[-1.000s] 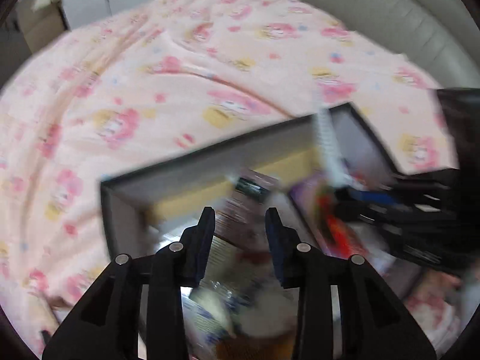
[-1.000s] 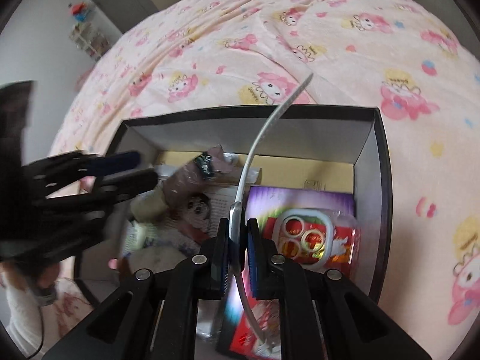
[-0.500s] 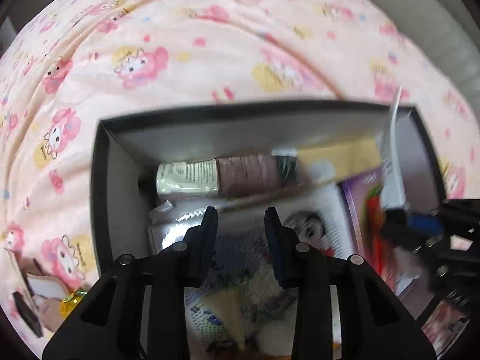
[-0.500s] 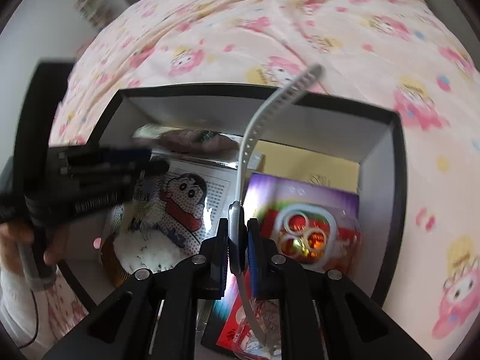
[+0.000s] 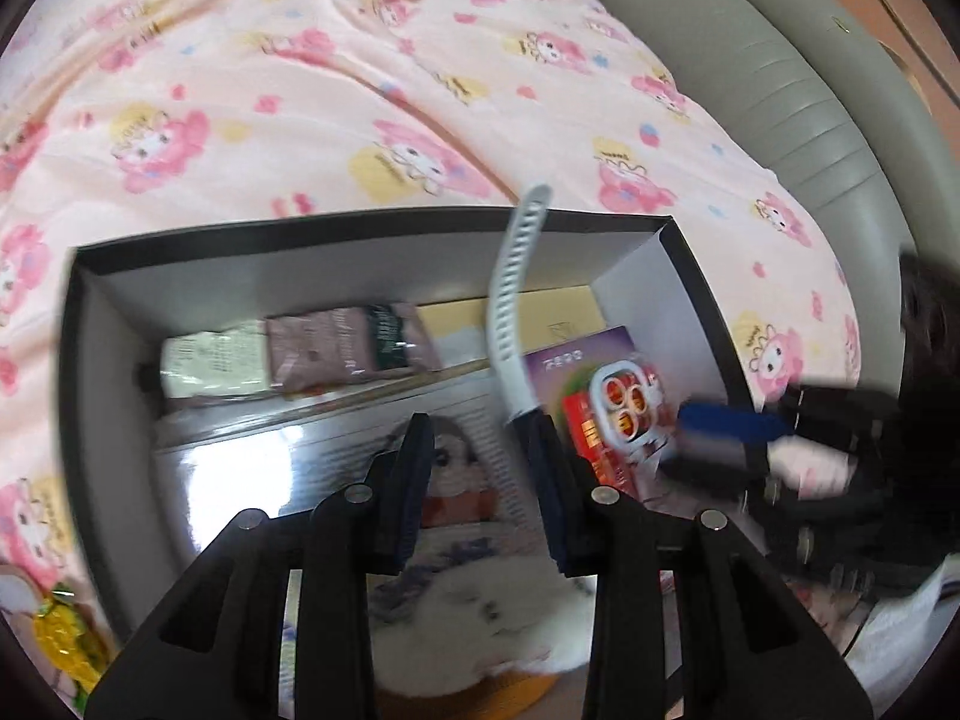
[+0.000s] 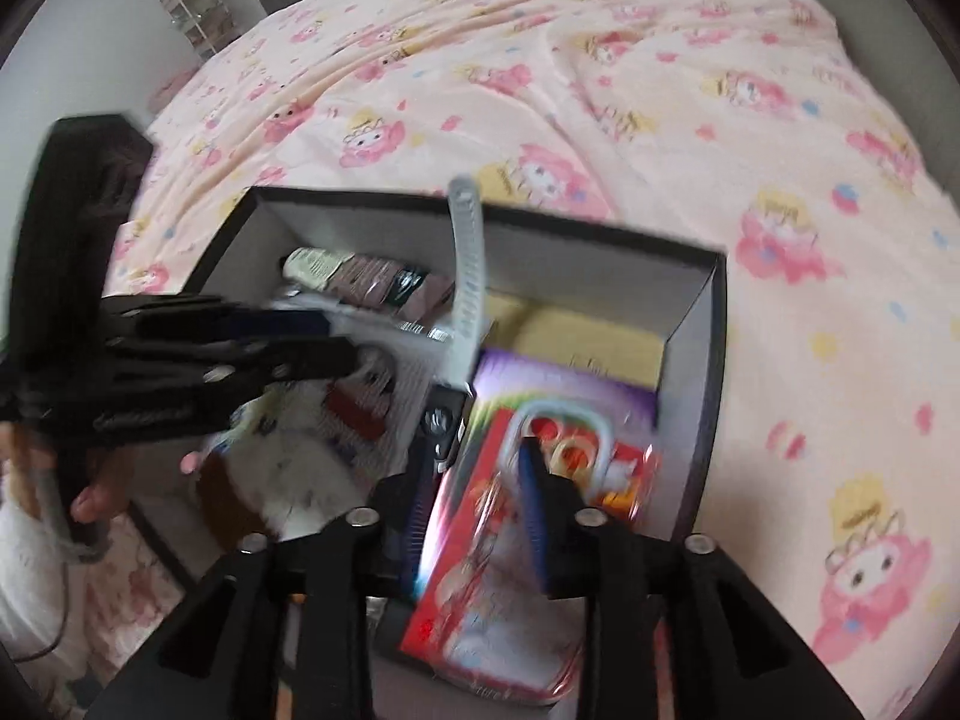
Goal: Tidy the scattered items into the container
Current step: 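Lower the tube into the box and open the left gripper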
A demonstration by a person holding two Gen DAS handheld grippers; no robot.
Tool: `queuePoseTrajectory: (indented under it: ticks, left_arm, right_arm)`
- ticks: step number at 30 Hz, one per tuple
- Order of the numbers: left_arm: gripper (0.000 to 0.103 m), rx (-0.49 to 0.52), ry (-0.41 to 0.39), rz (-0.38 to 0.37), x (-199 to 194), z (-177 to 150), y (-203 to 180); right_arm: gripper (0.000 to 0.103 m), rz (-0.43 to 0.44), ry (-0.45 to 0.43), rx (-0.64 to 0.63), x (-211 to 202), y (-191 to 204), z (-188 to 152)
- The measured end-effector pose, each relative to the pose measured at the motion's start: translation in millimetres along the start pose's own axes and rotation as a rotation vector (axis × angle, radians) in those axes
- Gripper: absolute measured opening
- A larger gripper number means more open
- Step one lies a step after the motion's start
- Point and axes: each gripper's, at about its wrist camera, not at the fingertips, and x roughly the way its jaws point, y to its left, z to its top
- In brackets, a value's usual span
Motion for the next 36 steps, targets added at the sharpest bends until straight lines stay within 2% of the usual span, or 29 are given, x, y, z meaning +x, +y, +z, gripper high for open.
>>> queuePoseTrajectory:
  ticks: [3,7,11,13,15,18,20,23,24,27,30,32,34,36]
  left_arm:
    - [0.033,-0.023,0.042,-0.040,9.2,7.3,-4.7]
    - [0.033,-0.033,0.078,0.034,21.0,-2.1,-11.2]
    - [0.033,-0.092,0.070,0.025,17.1,-7.5,-3.8]
    - [0.033,-0.118,0.044,0.044,10.0,-6.8,2.2]
    - [0.033,-0.119,0.017,0.056,-0.4,-6.5,8.7]
    - [0.034,-0.147,0.002,0.016,-9.8,-10.9,20.7]
    - [0.034,-0.151,0.013,-0.010,-6.4,-11.8,21.6]
    - [0.034,-0.149,0.032,-0.042,-2.2,-14.3,20.3]
    - [0.034,-0.150,0.036,-0.052,-4.0,-15.1,21.4]
    - [0.034,-0.149,0.044,-0.067,-0.8,-16.0,21.2]
    - [0.035,-0.161,0.059,-0.043,4.9,-16.6,23.0]
    - [0.040,-0.182,0.064,-0.040,8.9,-14.1,24.4]
    - [0.042,-0.190,0.076,-0.055,15.0,-8.3,22.5]
    - [0.041,-0.182,0.079,-0.038,19.7,-3.6,17.3]
  right_arm:
    - [0.028,0.038,0.043,-0.022,14.2,7.5,-5.4]
    - [0.028,0.110,0.118,0.010,38.3,8.7,-8.6]
    - [0.028,0.035,0.101,-0.026,48.4,15.9,-0.4]
    - [0.029,0.033,0.120,-0.032,57.7,17.6,4.8]
    - [0.030,0.023,0.104,-0.053,59.2,21.2,7.3]
    - [0.030,-0.002,0.109,-0.094,60.0,27.1,7.7]
    - [0.020,-0.005,0.102,-0.099,59.2,28.4,7.5]
    - [0.017,0.052,0.089,-0.062,57.8,26.7,7.7]
    - [0.005,0.065,0.086,-0.055,57.0,25.9,7.4]
    - [0.004,0.109,0.071,-0.042,49.7,24.9,6.3]
    - [0.004,0.129,0.053,-0.048,40.4,27.6,5.5]
    - [0.004,0.144,0.057,-0.050,38.7,29.1,4.8]
    - [0.005,0.136,0.070,-0.041,41.2,28.3,4.7]
    - [0.007,0.123,0.089,-0.028,46.3,26.0,4.6]
